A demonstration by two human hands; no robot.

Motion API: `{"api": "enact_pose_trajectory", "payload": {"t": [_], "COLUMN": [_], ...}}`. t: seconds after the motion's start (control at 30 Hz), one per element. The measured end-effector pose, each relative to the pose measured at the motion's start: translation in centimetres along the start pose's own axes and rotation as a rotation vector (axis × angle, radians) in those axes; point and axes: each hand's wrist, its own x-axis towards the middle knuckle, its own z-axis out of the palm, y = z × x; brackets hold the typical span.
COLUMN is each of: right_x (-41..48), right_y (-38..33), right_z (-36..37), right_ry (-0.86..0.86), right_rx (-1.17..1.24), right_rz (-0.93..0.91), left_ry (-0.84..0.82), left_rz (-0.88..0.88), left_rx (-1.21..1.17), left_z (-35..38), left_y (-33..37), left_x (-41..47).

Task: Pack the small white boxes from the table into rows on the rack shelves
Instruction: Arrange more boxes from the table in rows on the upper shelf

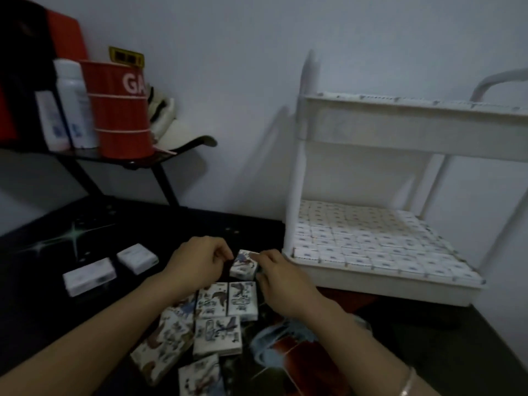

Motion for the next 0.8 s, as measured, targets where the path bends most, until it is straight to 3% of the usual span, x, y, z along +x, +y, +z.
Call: {"api": "enact_pose_trajectory", "payload": {"t": [0.13,0.3,0.5,0.67,0.8], "right_x": [3.2,6.0,5.7,4.2,3.4], "right_y": [-0.9,-0.8,-0.2,-1.1,-0.8], "right_z": [2.4,2.5,1.1,0.7,0.0], "right_ry": [0.015,-0.189,-0.063,0.094,0.015], "right_rx": [-0.048,-0.121,0.117,-0.034,-0.147], "right_rz": [0.185,0.286,0.306,0.057,0.057], "left_ry": [-0.127,-0.490,-0.440,-0.415,-0.410], "left_rz": [0.042,0.157,0.089,0.079,0.123], "left_rx": [0.075,0.073,0.014,-0.063,-0.095], "left_z": [0.5,-0.4,-0.2,-0.1,-0.2], "left_y": [-2.0,-4.3,-5.1,-4.2,-3.7], "left_x": [-0.3,-1.5,-1.9,-1.6,-1.5]}}
